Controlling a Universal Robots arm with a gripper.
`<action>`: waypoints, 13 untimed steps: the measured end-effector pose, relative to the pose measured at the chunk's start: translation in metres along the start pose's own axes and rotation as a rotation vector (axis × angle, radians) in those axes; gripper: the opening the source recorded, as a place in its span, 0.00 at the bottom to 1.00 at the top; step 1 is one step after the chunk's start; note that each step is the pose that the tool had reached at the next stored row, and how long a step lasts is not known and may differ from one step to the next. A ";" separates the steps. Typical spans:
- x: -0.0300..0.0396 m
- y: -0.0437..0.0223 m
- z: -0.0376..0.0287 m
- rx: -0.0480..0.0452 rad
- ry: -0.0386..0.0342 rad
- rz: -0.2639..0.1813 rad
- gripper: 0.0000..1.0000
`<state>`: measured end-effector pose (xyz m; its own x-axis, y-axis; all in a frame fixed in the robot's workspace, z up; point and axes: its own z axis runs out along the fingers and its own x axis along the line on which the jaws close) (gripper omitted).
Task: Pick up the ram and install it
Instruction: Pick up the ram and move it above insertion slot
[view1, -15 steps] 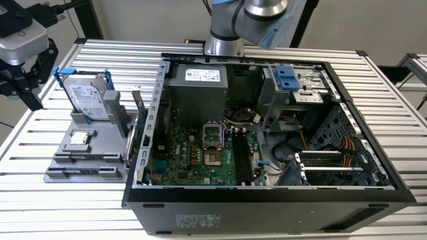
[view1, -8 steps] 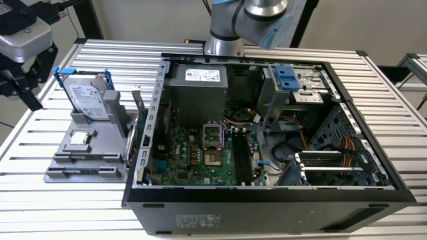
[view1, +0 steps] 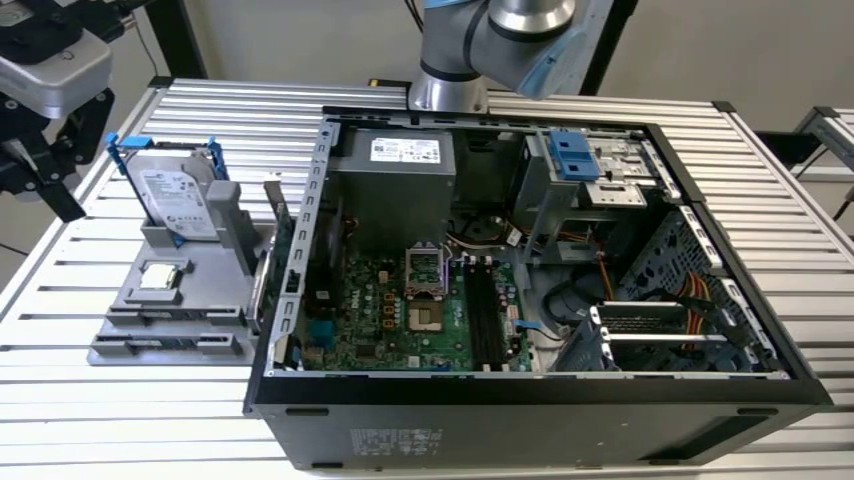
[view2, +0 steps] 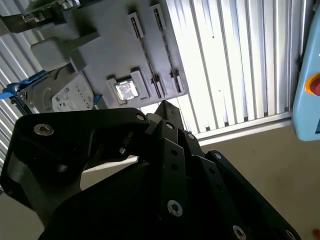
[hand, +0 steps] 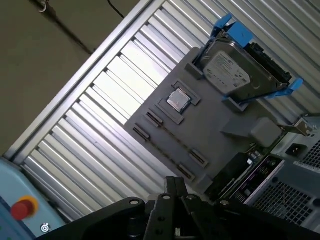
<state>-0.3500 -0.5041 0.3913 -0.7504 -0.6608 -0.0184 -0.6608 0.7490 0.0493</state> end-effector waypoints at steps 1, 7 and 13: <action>0.0000 0.0000 0.0000 -0.0002 0.0005 -0.009 0.00; 0.0000 0.0000 0.0000 -0.0012 0.0031 -0.063 0.00; 0.0000 0.0000 0.0000 -0.0023 0.0062 -0.123 0.00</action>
<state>-0.3500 -0.5041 0.3913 -0.6631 -0.7483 -0.0183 -0.7481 0.6618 0.0494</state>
